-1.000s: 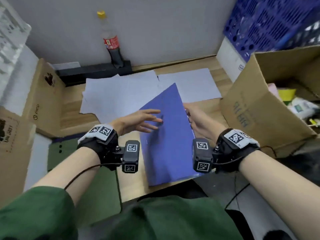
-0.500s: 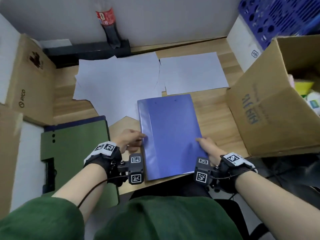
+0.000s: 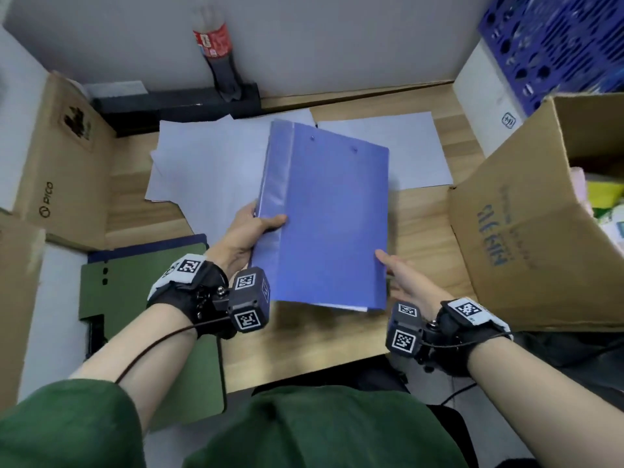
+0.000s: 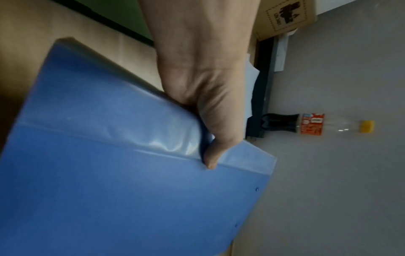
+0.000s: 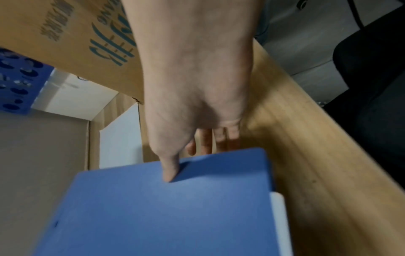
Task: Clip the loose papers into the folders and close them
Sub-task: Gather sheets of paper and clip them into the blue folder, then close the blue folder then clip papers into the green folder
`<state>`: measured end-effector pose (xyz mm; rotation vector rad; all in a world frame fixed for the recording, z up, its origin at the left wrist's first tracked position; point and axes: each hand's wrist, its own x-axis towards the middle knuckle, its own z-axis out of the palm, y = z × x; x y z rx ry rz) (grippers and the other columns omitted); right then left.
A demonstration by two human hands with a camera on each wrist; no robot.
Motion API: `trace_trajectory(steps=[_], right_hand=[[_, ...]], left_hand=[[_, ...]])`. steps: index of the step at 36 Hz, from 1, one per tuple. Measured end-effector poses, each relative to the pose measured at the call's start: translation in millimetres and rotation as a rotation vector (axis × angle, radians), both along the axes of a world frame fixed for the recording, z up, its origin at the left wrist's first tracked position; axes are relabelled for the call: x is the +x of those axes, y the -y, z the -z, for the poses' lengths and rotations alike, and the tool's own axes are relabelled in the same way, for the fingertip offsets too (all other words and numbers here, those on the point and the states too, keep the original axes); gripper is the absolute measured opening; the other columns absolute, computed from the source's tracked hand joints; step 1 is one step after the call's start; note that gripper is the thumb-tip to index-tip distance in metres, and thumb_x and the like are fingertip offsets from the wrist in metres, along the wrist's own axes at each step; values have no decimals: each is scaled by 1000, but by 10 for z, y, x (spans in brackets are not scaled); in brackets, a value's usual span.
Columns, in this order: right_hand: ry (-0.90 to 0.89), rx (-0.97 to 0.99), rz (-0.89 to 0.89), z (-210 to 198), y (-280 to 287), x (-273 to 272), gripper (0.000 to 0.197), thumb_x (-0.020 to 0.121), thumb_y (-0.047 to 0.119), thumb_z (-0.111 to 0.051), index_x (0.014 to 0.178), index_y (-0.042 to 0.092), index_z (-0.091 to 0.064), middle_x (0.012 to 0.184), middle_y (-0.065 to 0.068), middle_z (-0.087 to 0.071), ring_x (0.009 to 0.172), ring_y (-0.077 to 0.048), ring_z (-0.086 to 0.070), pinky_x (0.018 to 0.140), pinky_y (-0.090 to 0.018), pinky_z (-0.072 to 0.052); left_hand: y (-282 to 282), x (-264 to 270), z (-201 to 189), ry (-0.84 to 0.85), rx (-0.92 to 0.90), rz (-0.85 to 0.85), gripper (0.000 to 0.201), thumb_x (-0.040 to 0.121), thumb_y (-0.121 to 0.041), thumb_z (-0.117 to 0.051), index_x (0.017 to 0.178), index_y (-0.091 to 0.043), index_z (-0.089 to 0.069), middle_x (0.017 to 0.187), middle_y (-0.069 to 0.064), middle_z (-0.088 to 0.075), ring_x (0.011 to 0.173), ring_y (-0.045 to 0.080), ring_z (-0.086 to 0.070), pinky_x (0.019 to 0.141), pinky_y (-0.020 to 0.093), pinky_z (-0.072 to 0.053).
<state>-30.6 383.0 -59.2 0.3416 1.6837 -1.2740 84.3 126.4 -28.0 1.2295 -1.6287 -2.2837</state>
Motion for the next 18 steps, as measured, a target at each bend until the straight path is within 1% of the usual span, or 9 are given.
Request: trace_trajectory(steps=[1, 3, 4, 6, 8, 10, 13, 15, 18], right_hand=[[17, -67, 49, -28, 33, -67, 32, 94, 32, -56, 117, 10, -55, 95, 2, -70, 88, -16, -66, 91, -42, -50], [63, -173, 177, -63, 103, -179, 36, 94, 28, -56, 122, 5, -56, 91, -3, -75, 84, -19, -72, 90, -45, -53], [80, -209, 235, -82, 141, -228, 34, 94, 26, -56, 121, 5, -55, 87, -4, -76, 80, -20, -73, 86, -45, -55], [117, -297, 320, -124, 218, -292, 27, 95, 24, -54, 116, 7, -55, 83, -6, -76, 75, -21, -74, 75, -40, -60], [163, -420, 386, -182, 300, -299, 24, 97, 21, -50, 116, 7, -54, 90, -9, -74, 79, -23, -74, 70, -38, -61], [189, -532, 415, -226, 378, -311, 19, 99, 19, -45, 113, 9, -54, 103, -11, -68, 88, -25, -71, 75, -38, -60], [186, -605, 409, -268, 504, -366, 29, 100, 20, -42, 128, 13, -48, 122, -11, -60, 101, -25, -65, 84, -42, -57], [173, -608, 394, -273, 592, -412, 37, 101, 17, -41, 137, 14, -42, 130, -10, -56, 100, -23, -66, 81, -41, -57], [163, -596, 482, -231, 680, -544, 40, 101, 9, -40, 141, 14, -40, 131, -9, -57, 91, -20, -70, 69, -37, -60]], left_hand=[[40, -89, -50, -18, -19, -31, 34, 83, 4, -65, 115, -7, -60, 100, 11, -73, 75, 20, -73, 68, 34, -58], [95, -272, -144, -53, -50, -77, 32, 85, 3, -63, 115, -9, -59, 98, 7, -73, 74, 16, -72, 65, 30, -58], [114, -377, -183, -65, -60, -94, 32, 86, 2, -63, 114, -11, -58, 98, 5, -72, 74, 15, -72, 67, 29, -59], [131, -577, -223, -86, -64, -123, 32, 86, 1, -63, 115, -13, -57, 101, 6, -71, 79, 18, -70, 75, 34, -59], [119, -755, -230, -106, -54, -152, 34, 86, 0, -63, 116, -14, -55, 106, 7, -69, 86, 21, -69, 83, 39, -57], [80, -943, -219, -126, -32, -181, 36, 86, 0, -64, 117, -14, -53, 107, 5, -69, 88, 21, -69, 85, 40, -57], [-8, -1229, -190, -169, 19, -191, 36, 87, 0, -63, 118, -13, -51, 103, 1, -69, 84, 15, -70, 84, 35, -58], [-75, -1378, -188, -185, 42, -181, 36, 88, 0, -62, 119, -13, -49, 101, 0, -68, 81, 13, -70, 82, 34, -58], [-141, -1606, -170, -173, 47, -151, 35, 89, 0, -60, 118, -14, -47, 101, 1, -67, 83, 15, -68, 81, 33, -58]])
